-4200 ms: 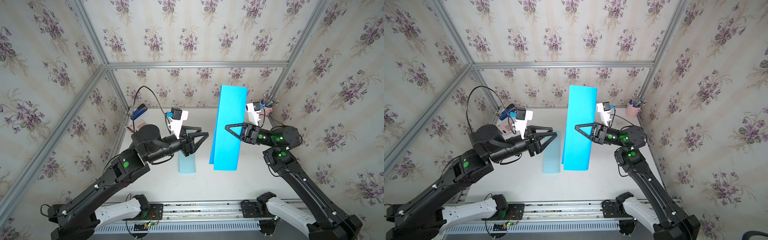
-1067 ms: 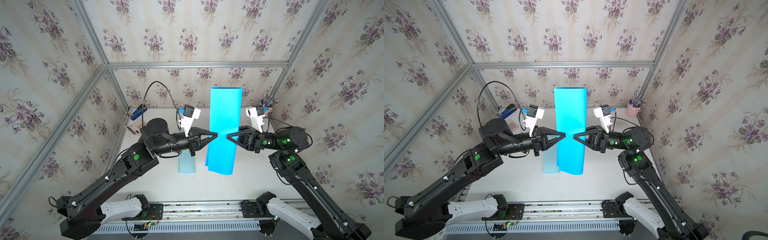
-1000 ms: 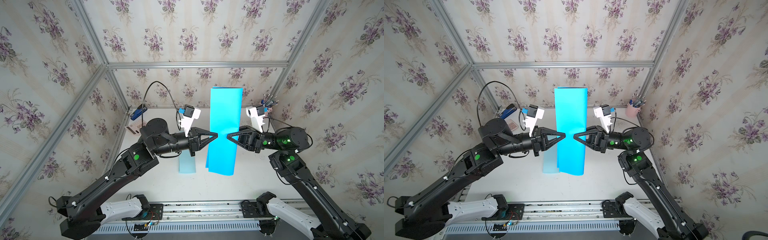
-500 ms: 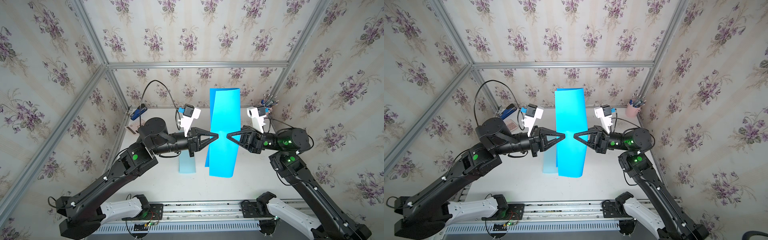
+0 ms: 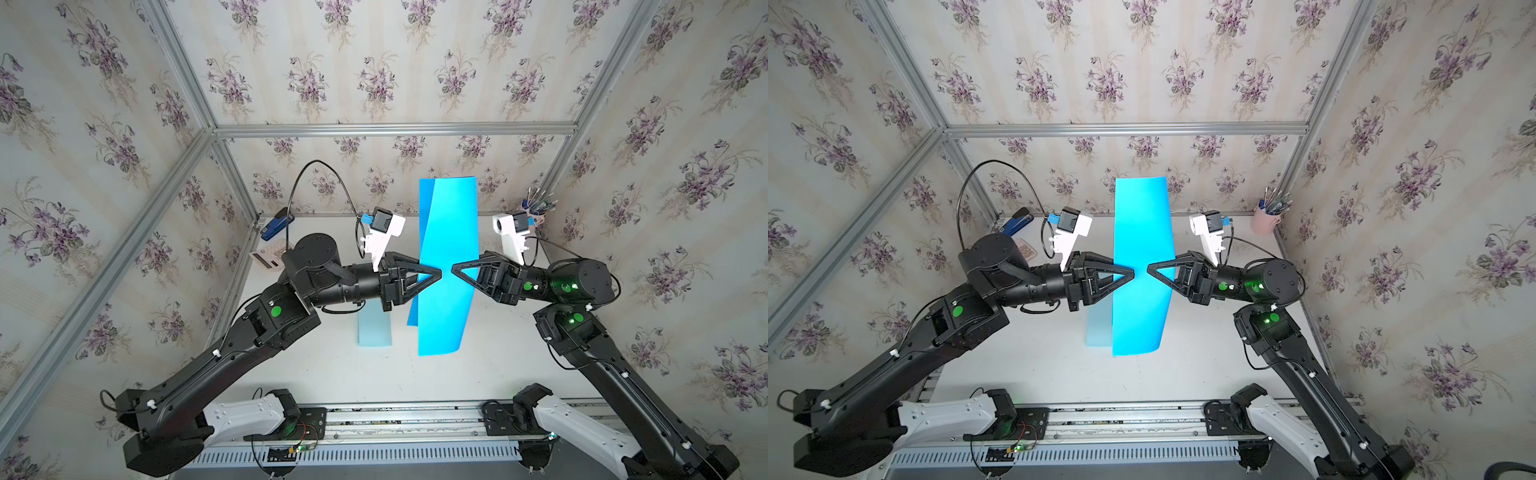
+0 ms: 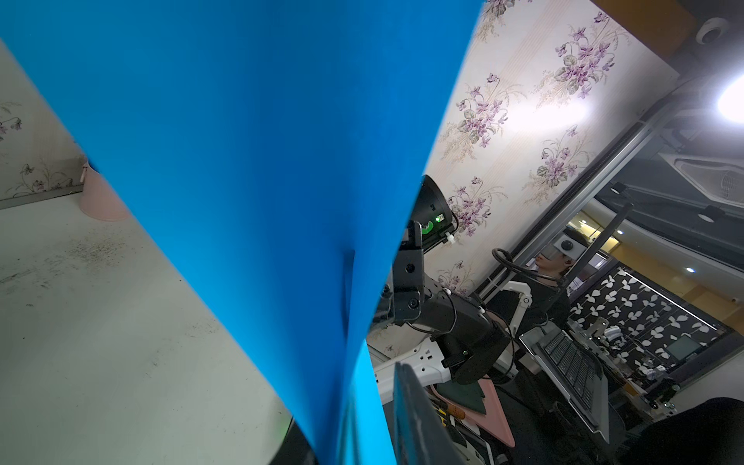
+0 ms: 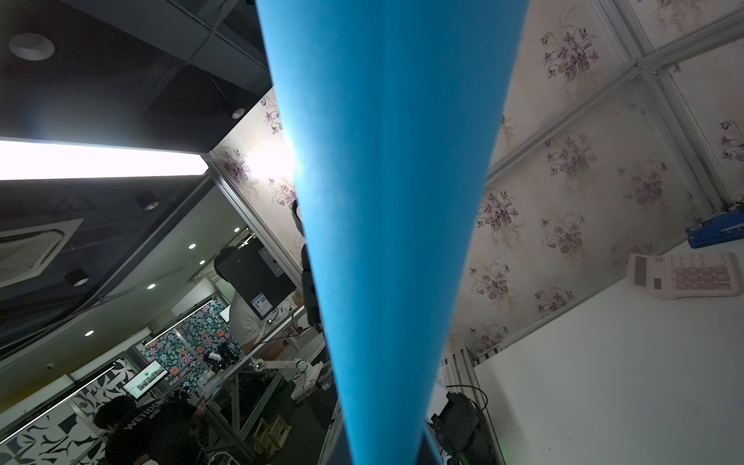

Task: Fold the rectangular paper in half along the long edge
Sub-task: Fold the paper.

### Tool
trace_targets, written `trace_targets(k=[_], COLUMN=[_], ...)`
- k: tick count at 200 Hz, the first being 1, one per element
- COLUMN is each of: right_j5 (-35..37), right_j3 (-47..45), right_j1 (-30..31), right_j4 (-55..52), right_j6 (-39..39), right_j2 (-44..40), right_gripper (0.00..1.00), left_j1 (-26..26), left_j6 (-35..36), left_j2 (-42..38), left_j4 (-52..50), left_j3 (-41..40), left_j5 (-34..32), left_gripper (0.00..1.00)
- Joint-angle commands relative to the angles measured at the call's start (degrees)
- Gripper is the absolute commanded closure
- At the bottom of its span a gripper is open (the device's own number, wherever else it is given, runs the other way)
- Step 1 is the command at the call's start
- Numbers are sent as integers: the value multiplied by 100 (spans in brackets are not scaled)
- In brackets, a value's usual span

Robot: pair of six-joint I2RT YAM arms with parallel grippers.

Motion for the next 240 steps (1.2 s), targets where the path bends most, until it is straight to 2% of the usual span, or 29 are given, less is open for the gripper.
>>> trace_targets(k=[1,40,65,104,117,139,153,167,206,227,240], right_j5=[-3,-29,-30,-35,-27,206,385,517,691,666,651], right_j3=[27,28,38,172,247,586,803,954,1077,1012,974], right_j1=[23,47,86,90,88,93,88,90,88,88,88], right_j4=[216,149,-4,-330,-533,-1699,-2356,-2773,-3031,-2864,-2650], right_j6=[31,-22,-140,-365,-503,-1247,-1687,-1954,-2152,-2100,-2038], right_j2=[28,33,10,-60,-78,-153,-185,-222,-246,-287,-374], right_gripper=[89,89,88,87,84,69,66,70,84,100,100], left_j1=[5,7,5,5,5,31,53,67,68,68,74], left_j6=[-81,-166,-181,-198,-187,-167,-138,-127,-164,-212,-197], left_j2=[53,186,238,361,380,305,234,181,164,177,178], left_j4=[315,413,440,443,481,590,596,588,627,645,632], left_j3=[5,5,14,65,56,-28,-42,-31,18,34,47], left_j5=[132,211,229,296,336,351,329,336,444,504,513], left_gripper=[72,73,77,100,100,100,100,100,100,100,100])
